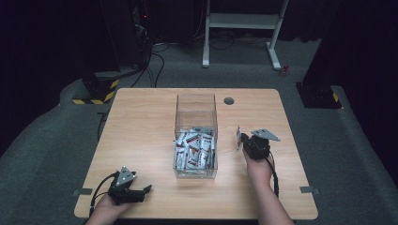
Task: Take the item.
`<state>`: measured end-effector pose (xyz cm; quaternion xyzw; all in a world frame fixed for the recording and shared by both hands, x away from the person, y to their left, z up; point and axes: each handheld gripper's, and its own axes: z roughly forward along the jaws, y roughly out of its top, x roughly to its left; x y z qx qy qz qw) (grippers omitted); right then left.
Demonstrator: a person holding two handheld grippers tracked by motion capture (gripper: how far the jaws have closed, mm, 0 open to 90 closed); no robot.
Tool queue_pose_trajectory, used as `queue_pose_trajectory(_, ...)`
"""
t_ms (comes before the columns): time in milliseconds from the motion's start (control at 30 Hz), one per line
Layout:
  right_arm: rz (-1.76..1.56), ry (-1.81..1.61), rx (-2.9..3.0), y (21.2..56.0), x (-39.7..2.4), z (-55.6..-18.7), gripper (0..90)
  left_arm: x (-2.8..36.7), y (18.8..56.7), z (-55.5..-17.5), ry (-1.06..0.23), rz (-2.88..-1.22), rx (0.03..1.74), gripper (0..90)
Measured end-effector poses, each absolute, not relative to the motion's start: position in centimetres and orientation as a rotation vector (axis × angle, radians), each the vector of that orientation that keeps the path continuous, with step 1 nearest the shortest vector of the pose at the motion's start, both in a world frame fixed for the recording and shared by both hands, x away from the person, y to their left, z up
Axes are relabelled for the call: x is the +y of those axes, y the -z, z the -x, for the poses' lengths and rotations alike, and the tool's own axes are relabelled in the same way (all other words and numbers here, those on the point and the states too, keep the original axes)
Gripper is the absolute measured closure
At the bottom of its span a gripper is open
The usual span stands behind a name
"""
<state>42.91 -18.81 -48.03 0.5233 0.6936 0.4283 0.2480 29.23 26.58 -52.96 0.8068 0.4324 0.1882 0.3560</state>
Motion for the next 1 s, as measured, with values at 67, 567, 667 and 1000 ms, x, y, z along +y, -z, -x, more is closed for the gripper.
queue_pose_trajectory(67, -1.427, -1.146, 1.894, 48.3, -18.8, -43.1, 89.5, 26.6, 53.0, -29.2, -0.485, -2.082, 1.118, 14.5)
queue_pose_trajectory(567, -1.472, -1.061, 1.864, 49.1, -20.7, -43.9, 86.9, 26.6, 52.9, -29.2, -0.501, -2.094, 1.11, 14.5)
queue_pose_trajectory(667, -1.48, -1.066, 1.859, 48.9, -20.9, -43.9, 80.3, 26.6, 52.9, -29.3, -0.503, -2.096, 1.107, 14.5)
queue_pose_trajectory(1000, -1.444, -1.069, 1.86, 48.3, -20.9, -43.4, 66.3, 26.6, 52.9, -29.3, -0.503, -2.096, 1.107, 14.5)
